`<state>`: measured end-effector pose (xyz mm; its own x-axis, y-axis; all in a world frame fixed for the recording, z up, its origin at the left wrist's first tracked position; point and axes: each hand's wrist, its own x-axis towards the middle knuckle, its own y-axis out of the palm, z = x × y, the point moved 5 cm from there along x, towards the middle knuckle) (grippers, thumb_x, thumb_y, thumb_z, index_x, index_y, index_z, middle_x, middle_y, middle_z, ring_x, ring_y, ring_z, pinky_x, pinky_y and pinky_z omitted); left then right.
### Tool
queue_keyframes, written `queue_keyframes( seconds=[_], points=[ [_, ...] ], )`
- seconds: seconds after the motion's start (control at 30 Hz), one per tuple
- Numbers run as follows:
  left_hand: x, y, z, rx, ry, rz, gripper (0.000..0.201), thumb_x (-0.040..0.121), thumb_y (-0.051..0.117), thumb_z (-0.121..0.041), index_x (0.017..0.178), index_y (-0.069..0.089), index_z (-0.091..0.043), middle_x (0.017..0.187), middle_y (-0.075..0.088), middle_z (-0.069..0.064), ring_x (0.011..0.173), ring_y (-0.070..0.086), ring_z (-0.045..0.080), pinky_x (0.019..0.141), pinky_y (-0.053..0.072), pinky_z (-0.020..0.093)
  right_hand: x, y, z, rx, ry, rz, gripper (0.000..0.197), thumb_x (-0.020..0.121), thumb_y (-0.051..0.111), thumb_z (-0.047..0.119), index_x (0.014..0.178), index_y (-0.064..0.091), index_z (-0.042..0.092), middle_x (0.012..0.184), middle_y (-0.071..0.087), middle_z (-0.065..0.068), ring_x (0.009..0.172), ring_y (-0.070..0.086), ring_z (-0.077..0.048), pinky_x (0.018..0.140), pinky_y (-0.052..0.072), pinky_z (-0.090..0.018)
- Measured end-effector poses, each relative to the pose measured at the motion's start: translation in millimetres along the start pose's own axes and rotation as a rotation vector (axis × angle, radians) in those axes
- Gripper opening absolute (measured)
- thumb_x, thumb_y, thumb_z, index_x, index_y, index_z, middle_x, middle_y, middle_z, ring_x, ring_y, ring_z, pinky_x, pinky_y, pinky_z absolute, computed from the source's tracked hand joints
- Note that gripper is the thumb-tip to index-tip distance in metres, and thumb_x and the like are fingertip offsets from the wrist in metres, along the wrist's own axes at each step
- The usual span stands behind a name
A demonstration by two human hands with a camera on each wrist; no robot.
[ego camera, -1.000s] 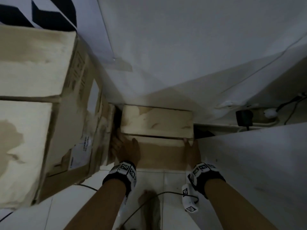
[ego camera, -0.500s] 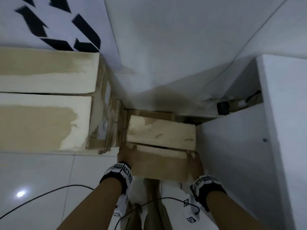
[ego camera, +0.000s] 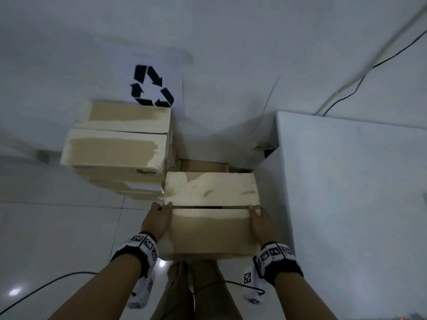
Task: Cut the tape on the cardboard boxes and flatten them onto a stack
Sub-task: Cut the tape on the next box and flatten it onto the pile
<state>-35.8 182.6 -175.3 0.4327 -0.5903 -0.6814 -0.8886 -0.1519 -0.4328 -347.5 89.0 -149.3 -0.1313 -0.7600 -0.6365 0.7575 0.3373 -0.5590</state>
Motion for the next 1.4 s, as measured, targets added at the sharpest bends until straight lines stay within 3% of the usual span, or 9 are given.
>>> queue_keyframes(
  seconds=[0.27,0.47,0.6,0.7,0.8,1.03,1.2,1.3,1.4],
  points=[
    [-73,-52,-84,-0.171,0.313,-0.181,0.044,0.095,0.048,-0.051,0.09,0.05,-0.007,0.085,0.058,0.008,0.08,0.055,0.027,0.067,0.039,0.037,-67,-89,83,0.018,-0.218,-0.192,0.063,0.093,0.041,0.067,0.125,0.061,0.017,0.124,0.063,-0.007,0.111,0.057,-0.027,0.098,0.042,-0.039],
    [-119,-49,-185,-0.262,0.573,-0.238,0.035,0.095,0.051,-0.049,0.078,0.043,-0.019,0.075,0.052,0.003,0.074,0.052,0.026,0.063,0.036,0.033,-88,-184,117,0.267,-0.371,-0.355,0.052,0.096,0.041,0.062,0.078,0.05,0.014,0.078,0.057,-0.001,0.077,0.054,-0.02,0.061,0.035,-0.029],
    [-149,-28,-247,-0.277,0.696,-0.248,0.035,0.09,0.052,-0.058,0.081,0.048,-0.024,0.077,0.056,0.003,0.076,0.056,0.024,0.065,0.041,0.034,-78,-252,111,0.171,-0.402,-0.429,0.048,0.097,0.038,0.061,0.108,0.057,0.018,0.103,0.06,-0.004,0.103,0.045,-0.027,0.084,0.034,-0.039],
    [-169,7,-293,-0.273,0.771,-0.164,0.033,0.093,0.053,-0.051,0.119,0.05,-0.03,0.092,0.06,0.001,0.088,0.059,0.021,0.077,0.049,0.037,-64,-307,93,0.155,-0.46,-0.45,0.056,0.095,0.034,0.066,0.128,0.055,0.025,0.117,0.061,-0.001,0.117,0.047,-0.032,0.098,0.036,-0.043],
    [-192,56,-332,-0.166,0.886,-0.142,0.035,0.096,0.052,-0.041,0.128,0.053,-0.025,0.101,0.061,-0.001,0.092,0.058,0.021,0.077,0.047,0.033,-51,-363,66,0.231,-0.521,-0.445,0.048,0.095,0.041,0.06,0.129,0.054,0.029,0.114,0.067,-0.003,0.111,0.058,-0.03,0.089,0.046,-0.037],
    [-241,197,-365,-0.054,0.771,-0.202,0.032,0.097,0.052,-0.025,0.128,0.053,-0.017,0.109,0.063,0.012,0.099,0.059,0.031,0.084,0.045,0.037,-30,-475,-13,0.44,-0.497,-0.313,0.025,0.104,0.043,0.023,0.128,0.044,0.024,0.112,0.064,-0.007,0.074,0.071,-0.025,0.061,0.054,-0.03],
    [-272,279,-369,-0.429,0.531,0.159,0.061,0.077,0.065,-0.062,0.12,0.051,-0.021,0.113,0.064,0.009,0.094,0.065,0.025,0.088,0.055,0.047,-27,-521,-65,0.71,-0.457,-0.162,0.026,0.102,0.047,0.035,0.125,0.041,0.023,0.117,0.058,-0.012,0.084,0.069,-0.032,0.08,0.058,-0.04],
    [-288,311,-379,-0.563,0.415,0.386,0.108,0.054,0.062,-0.087,0.138,0.044,-0.021,0.134,0.054,0.006,0.115,0.057,0.028,0.089,0.053,0.052,-22,-535,-95,0.938,-0.39,-0.073,0.037,0.1,0.038,0.055,0.116,0.049,0.024,0.115,0.057,-0.009,0.105,0.064,-0.038,0.096,0.052,-0.05],
    [-296,330,-377,-0.512,0.308,0.407,0.119,0.05,0.059,-0.091,0.148,0.026,-0.033,0.149,0.034,0.003,0.136,0.035,0.036,0.101,0.035,0.066,-16,-542,-120,1.012,-0.394,-0.088,0.043,0.1,0.034,0.056,0.112,0.051,0.018,0.119,0.056,-0.01,0.108,0.06,-0.029,0.097,0.05,-0.052]
  ],
)
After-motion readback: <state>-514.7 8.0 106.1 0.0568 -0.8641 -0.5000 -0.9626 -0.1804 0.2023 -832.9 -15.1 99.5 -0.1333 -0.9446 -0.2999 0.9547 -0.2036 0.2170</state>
